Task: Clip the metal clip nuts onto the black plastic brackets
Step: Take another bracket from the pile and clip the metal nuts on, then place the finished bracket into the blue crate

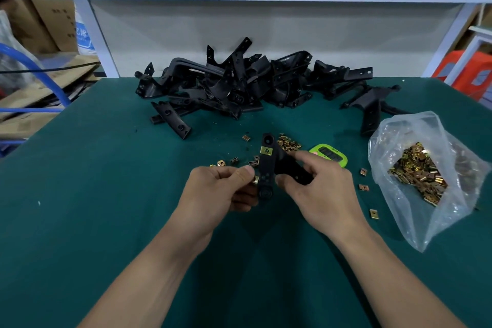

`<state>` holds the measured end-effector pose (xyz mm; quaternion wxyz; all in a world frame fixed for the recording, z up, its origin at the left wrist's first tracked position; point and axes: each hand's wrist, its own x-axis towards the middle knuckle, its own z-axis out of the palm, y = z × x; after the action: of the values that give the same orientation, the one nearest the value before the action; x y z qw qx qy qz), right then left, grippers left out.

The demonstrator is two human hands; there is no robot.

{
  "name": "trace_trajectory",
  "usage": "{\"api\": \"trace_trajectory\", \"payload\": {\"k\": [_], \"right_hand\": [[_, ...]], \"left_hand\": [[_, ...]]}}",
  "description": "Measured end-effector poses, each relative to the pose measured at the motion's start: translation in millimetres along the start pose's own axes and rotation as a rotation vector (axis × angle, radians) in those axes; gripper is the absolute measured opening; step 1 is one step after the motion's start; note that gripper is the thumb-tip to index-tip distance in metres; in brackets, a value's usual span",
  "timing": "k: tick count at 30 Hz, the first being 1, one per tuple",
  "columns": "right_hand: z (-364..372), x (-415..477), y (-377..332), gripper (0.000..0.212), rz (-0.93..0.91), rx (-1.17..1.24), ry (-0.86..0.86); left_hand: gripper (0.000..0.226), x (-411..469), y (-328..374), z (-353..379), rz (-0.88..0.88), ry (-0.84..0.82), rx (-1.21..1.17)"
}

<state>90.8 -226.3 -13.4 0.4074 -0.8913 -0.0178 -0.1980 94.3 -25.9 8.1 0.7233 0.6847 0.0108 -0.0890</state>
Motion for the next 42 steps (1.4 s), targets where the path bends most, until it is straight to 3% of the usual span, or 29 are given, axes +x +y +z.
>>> {"api": "trace_trajectory", "payload": {"k": [6, 14, 21, 28, 32, 34, 38, 42], "right_hand": [[2.0, -0.5, -2.1, 0.026, 0.006, -0.008, -0.028], [5.5, -3.3, -4.0, 0.034, 0.036, -0.030, -0.032], [8.7, -9.1, -12.6, 0.034, 0.042, -0.142, 0.044], [12.8, -13.3, -16.9, 0.030, 0.026, -0.205, 0.050], [11.2, -10.6, -12.7, 0.027, 0.092, -0.169, 0.069], [11.6, -10.3, -12.5, 0.024, 0.099, -0.157, 0.087], [15.9, -13.5, -15.7, 0.019, 0.089, -0.178, 0.115], [14.4, -11.6, -19.6, 0.019, 0.099, -0.206, 0.089]], "left_hand": [[0.028, -0.4, -2.3, 3.5, 0.064, 0.073, 0.057], [0.030, -2.7, -11.9, 18.8, 0.027, 0.254, -0.118], [0.026, -10.4, -26.0, 29.7, 0.165, 0.437, 0.039], [0.024, -16.7, -31.1, 35.7, 0.209, 0.401, 0.089], [0.007, -21.0, -23.9, 41.6, 0.275, 0.310, 0.220], [0.020, -20.3, -23.9, 43.2, 0.278, 0.328, 0.301], [0.020, -13.4, -26.1, 40.4, 0.269, 0.396, 0.329], [0.028, -12.0, -22.9, 39.5, 0.320, 0.359, 0.436]]}}
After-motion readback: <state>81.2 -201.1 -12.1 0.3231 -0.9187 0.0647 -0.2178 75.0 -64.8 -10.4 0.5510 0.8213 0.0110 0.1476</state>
